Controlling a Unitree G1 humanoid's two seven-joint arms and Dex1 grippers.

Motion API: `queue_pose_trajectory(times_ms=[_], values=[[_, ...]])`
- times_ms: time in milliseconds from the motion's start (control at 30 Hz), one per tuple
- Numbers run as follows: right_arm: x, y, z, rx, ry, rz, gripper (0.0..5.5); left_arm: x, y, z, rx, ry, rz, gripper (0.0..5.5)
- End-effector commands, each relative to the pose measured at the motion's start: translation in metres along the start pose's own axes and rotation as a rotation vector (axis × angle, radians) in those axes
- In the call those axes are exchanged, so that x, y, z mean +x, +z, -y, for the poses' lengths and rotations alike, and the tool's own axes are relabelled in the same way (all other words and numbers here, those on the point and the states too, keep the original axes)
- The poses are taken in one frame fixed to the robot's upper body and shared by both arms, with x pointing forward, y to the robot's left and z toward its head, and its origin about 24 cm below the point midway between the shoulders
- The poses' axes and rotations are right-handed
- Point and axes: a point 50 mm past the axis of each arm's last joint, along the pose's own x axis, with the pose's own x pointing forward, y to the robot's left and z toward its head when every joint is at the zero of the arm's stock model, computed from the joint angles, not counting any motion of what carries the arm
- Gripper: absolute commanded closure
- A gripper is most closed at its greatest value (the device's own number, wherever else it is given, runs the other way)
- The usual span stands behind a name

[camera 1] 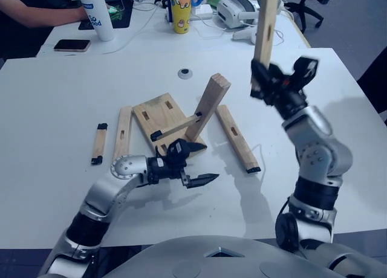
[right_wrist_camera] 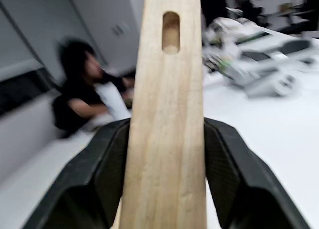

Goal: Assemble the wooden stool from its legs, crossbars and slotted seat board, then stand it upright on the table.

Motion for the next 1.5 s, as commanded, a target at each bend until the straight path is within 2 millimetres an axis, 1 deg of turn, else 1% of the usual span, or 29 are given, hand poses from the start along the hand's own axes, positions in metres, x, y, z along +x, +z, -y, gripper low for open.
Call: queue_pose_trajectory(times_ms=[33,100,167,200,267,333,367,400,433,500,567,600,700,833,933,1100,1200,1333,1500], values=[[-0.003,0.026,-0.015,0.086,0.253,0.019,3.41,-0.022,0.019,0.01,-0.074,-0.044,-0.002,0.48],[-0.011,0.031,-0.017,0.139,0.355,-0.016,3.41,-0.031,0.029,0.023,-0.136,-0.135,0.008,0.48],[-0.02,0.036,-0.021,0.184,0.467,-0.063,3.41,-0.039,0.049,0.04,-0.214,-0.292,0.05,0.48],[-0.024,0.038,-0.023,0.191,0.504,-0.084,3.41,-0.042,0.056,0.045,-0.237,-0.343,0.07,0.48],[-0.03,0.037,-0.028,0.191,0.552,-0.122,3.41,-0.043,0.063,0.048,-0.245,-0.375,0.071,0.48],[-0.037,0.033,-0.037,0.198,0.637,-0.176,3.41,-0.048,0.067,0.049,-0.232,-0.365,0.058,0.48],[-0.042,0.03,-0.041,0.2,0.683,-0.212,3.41,-0.052,0.076,0.046,-0.225,-0.355,0.094,0.48],[-0.049,0.028,-0.044,0.208,0.726,-0.248,3.41,-0.057,0.091,0.04,-0.221,-0.341,0.164,0.48],[-0.054,0.026,-0.045,0.217,0.756,-0.259,3.41,-0.063,0.105,0.032,-0.215,-0.32,0.236,0.48],[-0.058,0.027,-0.047,0.267,0.8,-0.247,3.41,-0.076,0.136,0.017,-0.201,-0.267,0.378,0.48],[-0.062,0.029,-0.052,0.297,0.854,-0.239,3.41,-0.085,0.154,0.006,-0.21,-0.215,0.468,0.48],[-0.065,0.028,-0.055,0.303,0.88,-0.245,3.41,-0.086,0.157,0.001,-0.22,-0.191,0.48,0.48],[-0.07,0.024,-0.063,0.338,0.936,-0.263,3.41,-0.083,0.154,-0.006,-0.251,-0.15,0.452,0.48],[-0.074,0.01,-0.072,0.346,0.981,-0.333,3.41,-0.071,0.144,-0.008,-0.297,-0.161,0.4,0.48],[-0.074,0.003,-0.075,0.326,0.997,-0.383,3.41,-0.068,0.143,-0.011,-0.329,-0.181,0.4,0.48],[-0.074,-0.009,-0.07,0.246,0.977,-0.487,3.41,-0.07,0.149,-0.011,-0.355,-0.219,0.415,0.48],[-0.075,-0.013,-0.066,0.226,0.971,-0.519,3.41,-0.071,0.15,-0.009,-0.36,-0.241,0.408,0.48],[-0.078,-0.015,-0.064,0.215,0.989,-0.542,3.41,-0.074,0.147,-0.012,-0.366,-0.23,0.392,0.48],[-0.079,-0.014,-0.063,0.202,1.003,-0.555,3.41,-0.073,0.141,-0.014,-0.383,-0.231,0.356,1.12]])
